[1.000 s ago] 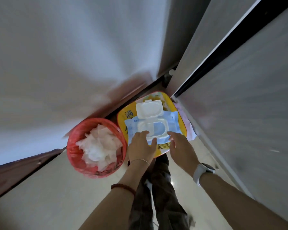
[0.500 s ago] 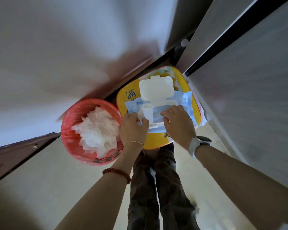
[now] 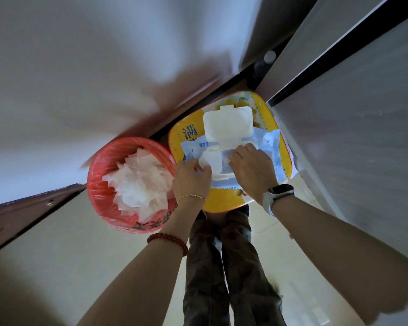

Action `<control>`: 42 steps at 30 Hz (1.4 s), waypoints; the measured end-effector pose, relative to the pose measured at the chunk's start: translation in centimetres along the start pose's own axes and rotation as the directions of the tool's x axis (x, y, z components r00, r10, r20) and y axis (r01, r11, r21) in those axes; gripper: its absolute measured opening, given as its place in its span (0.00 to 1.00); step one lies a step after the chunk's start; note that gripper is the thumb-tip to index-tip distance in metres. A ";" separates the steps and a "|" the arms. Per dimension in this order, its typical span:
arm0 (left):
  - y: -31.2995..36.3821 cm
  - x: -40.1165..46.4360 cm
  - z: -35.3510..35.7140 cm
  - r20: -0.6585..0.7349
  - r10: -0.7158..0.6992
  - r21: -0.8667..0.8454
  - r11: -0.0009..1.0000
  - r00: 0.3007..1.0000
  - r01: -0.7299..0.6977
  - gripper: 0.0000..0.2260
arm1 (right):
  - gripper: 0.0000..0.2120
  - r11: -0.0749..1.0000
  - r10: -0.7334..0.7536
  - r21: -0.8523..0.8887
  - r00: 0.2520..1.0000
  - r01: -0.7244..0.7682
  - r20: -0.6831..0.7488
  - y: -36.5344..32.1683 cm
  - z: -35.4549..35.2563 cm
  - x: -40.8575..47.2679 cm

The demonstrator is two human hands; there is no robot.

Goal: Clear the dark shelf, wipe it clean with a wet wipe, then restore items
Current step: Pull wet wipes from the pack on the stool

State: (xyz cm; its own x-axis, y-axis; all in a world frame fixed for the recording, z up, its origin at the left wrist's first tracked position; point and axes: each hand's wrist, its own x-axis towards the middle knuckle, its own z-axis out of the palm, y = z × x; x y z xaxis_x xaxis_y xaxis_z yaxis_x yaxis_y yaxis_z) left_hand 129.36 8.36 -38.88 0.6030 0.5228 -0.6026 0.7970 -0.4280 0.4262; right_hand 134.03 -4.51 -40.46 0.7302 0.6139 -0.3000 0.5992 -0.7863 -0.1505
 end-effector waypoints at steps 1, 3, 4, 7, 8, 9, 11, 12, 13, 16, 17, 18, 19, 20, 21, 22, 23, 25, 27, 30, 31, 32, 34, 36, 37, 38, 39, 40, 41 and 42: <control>0.0 0.1 0.0 0.002 -0.003 -0.002 1.000 1.000 0.003 0.17 | 0.14 1.000 -0.009 -0.016 1.000 0.009 -0.017 0.1 0.0 0.1; 0.0 0.1 0.1 0.008 -0.009 0.002 1.000 1.000 0.009 0.16 | 0.14 0.999 -0.032 -0.032 0.998 0.030 -0.058 0.1 -0.1 0.2; 0.0 0.1 0.1 0.008 -0.013 0.004 1.000 1.000 0.013 0.15 | 0.14 0.998 -0.047 -0.040 0.995 0.044 -0.082 0.1 -0.1 0.2; -0.1 0.2 0.1 0.011 -0.016 0.001 1.000 1.000 0.016 0.13 | 0.15 0.993 -0.098 -0.078 0.988 0.090 -0.115 0.1 -0.4 0.4; -0.1 0.2 0.1 0.015 -0.014 0.000 1.000 1.000 0.014 0.13 | 0.16 0.990 -0.117 -0.089 0.988 0.108 -0.100 0.1 -0.5 0.5; -0.2 0.3 0.1 0.018 -0.010 0.002 1.000 1.000 0.010 0.14 | 0.19 0.988 -0.134 -0.092 0.988 0.127 -0.078 0.2 -0.6 0.6; -0.2 0.2 0.0 0.021 0.001 0.009 1.000 1.000 -0.001 0.14 | 0.24 0.987 -0.147 -0.075 0.989 0.144 -0.033 0.2 -0.6 0.7; -0.1 0.1 0.0 0.020 0.006 0.017 1.000 1.000 -0.006 0.13 | 0.26 0.988 -0.146 -0.060 0.989 0.144 -0.020 0.2 -0.5 0.7; 0.0 0.1 -0.1 0.015 0.010 0.027 1.000 1.000 -0.010 0.12 | 0.28 0.989 -0.144 -0.048 0.989 0.143 -0.016 0.3 -0.4 0.7; 0.2 0.0 -0.2 0.004 0.021 0.055 0.998 1.000 -0.021 0.10 | 0.29 0.989 -0.139 -0.051 0.990 0.138 -0.015 0.3 -0.4 0.8; 0.2 0.0 -0.2 0.004 0.021 0.059 0.998 1.000 -0.021 0.10 | 0.28 0.989 -0.140 -0.059 0.990 0.139 -0.017 0.4 -0.3 0.8; 0.2 0.0 -0.2 0.006 0.019 0.059 0.998 1.000 -0.019 0.09 | 0.28 0.987 -0.143 -0.070 0.989 0.141 -0.024 0.4 -0.3 0.8; 0.2 0.0 -0.3 0.008 0.017 0.057 0.998 1.000 -0.018 0.09 | 0.27 0.986 -0.149 -0.086 0.988 0.145 -0.038 0.4 -0.2 0.8; 0.2 0.1 -0.3 0.010 0.015 0.055 0.998 1.000 -0.015 0.09 | 0.25 0.983 -0.154 -0.106 0.986 0.147 -0.060 0.3 0.0 0.9; 0.2 0.1 -0.3 0.013 0.015 0.055 0.998 1.000 -0.016 0.09 | 0.23 0.981 -0.158 -0.126 0.983 0.146 -0.090 0.3 0.1 0.9; 0.2 0.1 -0.3 0.017 0.017 0.056 0.998 1.000 -0.018 0.09 | 0.20 0.980 -0.156 -0.140 0.981 0.138 -0.120 0.3 0.3 0.9; 0.1 0.1 -0.4 0.022 0.020 0.057 0.998 1.000 -0.021 0.09 | 0.18 0.982 -0.146 -0.141 0.979 0.127 -0.140 0.2 0.5 0.9; 0.1 0.2 -0.5 0.029 0.024 0.059 0.998 0.999 -0.026 0.09 | 0.16 0.987 -0.125 -0.119 0.981 0.108 -0.151 0.2 0.8 0.8; 0.0 0.3 -0.6 0.033 0.029 0.062 0.998 0.999 -0.031 0.09 | 0.17 0.992 -0.100 -0.093 0.984 0.087 -0.148 0.6 1.2 0.3; 0.0 0.2 -0.5 0.037 0.032 0.067 0.997 0.999 -0.034 0.09 | 0.23 0.990 -0.143 0.001 0.986 0.143 -0.085 1.3 1.4 -1.2; 0.0 0.2 -0.5 0.035 0.031 0.070 0.997 0.999 -0.033 0.09 | 0.24 0.989 -0.139 0.043 0.987 0.143 -0.077 1.4 1.3 -1.6; -0.1 0.1 -0.5 0.032 0.030 0.070 0.997 0.999 -0.032 0.09 | 0.25 0.988 -0.117 0.087 0.990 0.125 -0.083 1.4 1.1 -1.7; 0.0 0.1 -0.4 0.024 0.034 0.065 0.997 0.999 -0.035 0.09 | 0.29 0.986 -0.070 0.143 0.993 0.084 -0.096 1.1 0.9 -1.6; 0.0 0.0 -0.5 0.018 0.041 0.072 0.997 0.999 -0.042 0.10 | 0.34 0.988 -0.038 0.145 0.995 0.051 -0.092 0.6 0.8 -1.4; 0.0 0.0 -0.5 0.016 0.044 0.073 0.996 0.999 -0.045 0.10 | 0.36 0.990 -0.028 0.138 0.996 0.040 -0.088 0.4 0.8 -1.5; -0.1 0.0 -0.5 0.016 0.047 0.073 0.996 0.999 -0.048 0.10 | 0.38 0.991 -0.019 0.129 0.997 0.029 -0.076 0.2 0.8 -1.6; -0.1 -0.1 -0.6 0.017 0.050 0.073 0.996 0.999 -0.051 0.10 | 0.39 0.993 -0.007 0.118 0.998 0.015 -0.065 0.1 0.8 -1.7; -0.1 -0.1 -0.6 0.017 0.051 0.072 0.996 0.999 -0.052 0.10 | 0.38 0.994 0.005 0.105 0.998 0.002 -0.065 -0.1 0.8 -1.8; -0.1 -0.1 -0.6 0.015 0.052 0.072 0.996 0.999 -0.053 0.10 | 0.36 0.995 0.017 0.095 0.997 -0.011 -0.072 -0.3 0.8 -1.9; -0.1 0.0 -0.6 0.014 0.052 0.072 0.996 0.999 -0.053 0.10 | 0.34 0.995 0.030 0.094 0.996 -0.023 -0.081 -0.4 0.8 -1.8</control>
State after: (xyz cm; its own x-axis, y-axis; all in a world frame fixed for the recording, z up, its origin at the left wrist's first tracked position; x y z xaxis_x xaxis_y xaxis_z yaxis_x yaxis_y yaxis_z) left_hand 129.29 8.85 -38.45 0.6429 0.4897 -0.5889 0.7595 -0.5070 0.4076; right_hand 132.20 -5.35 -40.61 0.7721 0.5933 -0.2276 0.5490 -0.8032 -0.2313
